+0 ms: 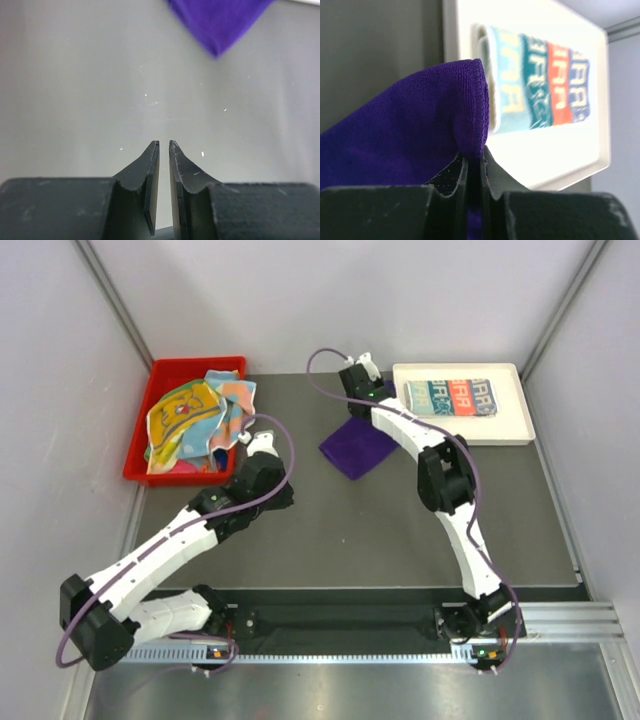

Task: Fold and stack the towels
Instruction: Neatly place the folded towel into the bin

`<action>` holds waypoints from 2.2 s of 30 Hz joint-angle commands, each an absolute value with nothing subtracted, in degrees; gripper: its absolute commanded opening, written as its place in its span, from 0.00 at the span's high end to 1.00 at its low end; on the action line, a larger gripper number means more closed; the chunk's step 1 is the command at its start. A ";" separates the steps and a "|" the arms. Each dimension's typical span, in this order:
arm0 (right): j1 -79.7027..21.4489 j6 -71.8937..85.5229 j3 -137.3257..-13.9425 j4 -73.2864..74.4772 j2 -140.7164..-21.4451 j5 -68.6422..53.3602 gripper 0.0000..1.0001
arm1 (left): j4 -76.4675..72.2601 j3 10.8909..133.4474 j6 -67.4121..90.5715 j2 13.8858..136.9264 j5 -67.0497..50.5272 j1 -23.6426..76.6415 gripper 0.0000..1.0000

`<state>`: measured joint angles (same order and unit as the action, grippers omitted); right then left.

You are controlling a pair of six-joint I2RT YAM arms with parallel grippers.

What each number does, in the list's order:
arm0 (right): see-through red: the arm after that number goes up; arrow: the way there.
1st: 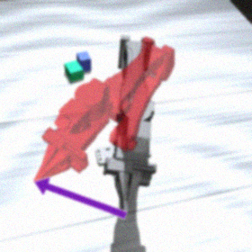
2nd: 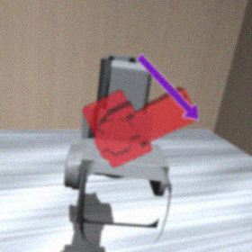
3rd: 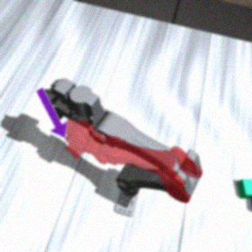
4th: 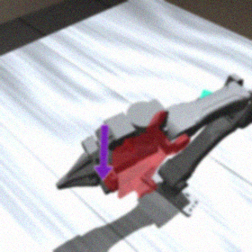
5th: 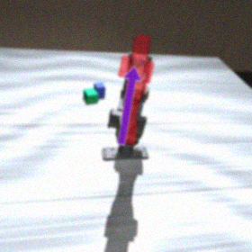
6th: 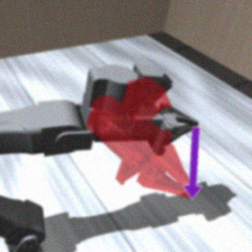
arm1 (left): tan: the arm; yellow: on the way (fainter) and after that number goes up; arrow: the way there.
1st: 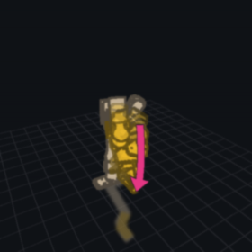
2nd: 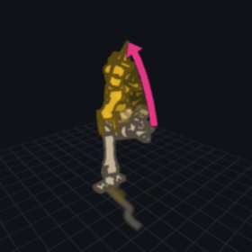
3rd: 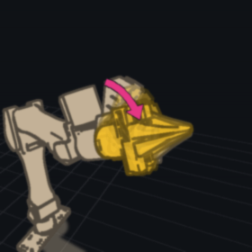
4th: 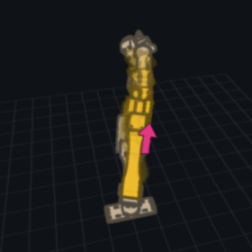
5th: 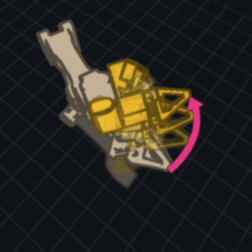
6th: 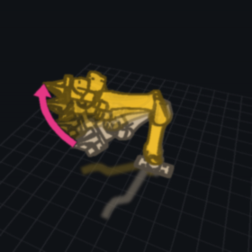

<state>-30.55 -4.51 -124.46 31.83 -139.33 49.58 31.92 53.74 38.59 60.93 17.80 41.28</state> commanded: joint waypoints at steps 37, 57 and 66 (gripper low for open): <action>-17.76 -33.40 -132.98 11.34 -137.64 52.21 0.99 | 24.70 59.15 33.31 72.16 11.08 41.13 0.83; -14.41 -35.07 -129.20 8.97 -133.33 50.10 0.99 | 23.73 58.89 33.49 73.65 9.49 41.13 0.83; -13.45 -35.68 -127.97 7.91 -131.66 50.01 0.99 | 23.64 58.71 33.22 73.74 9.05 41.13 0.83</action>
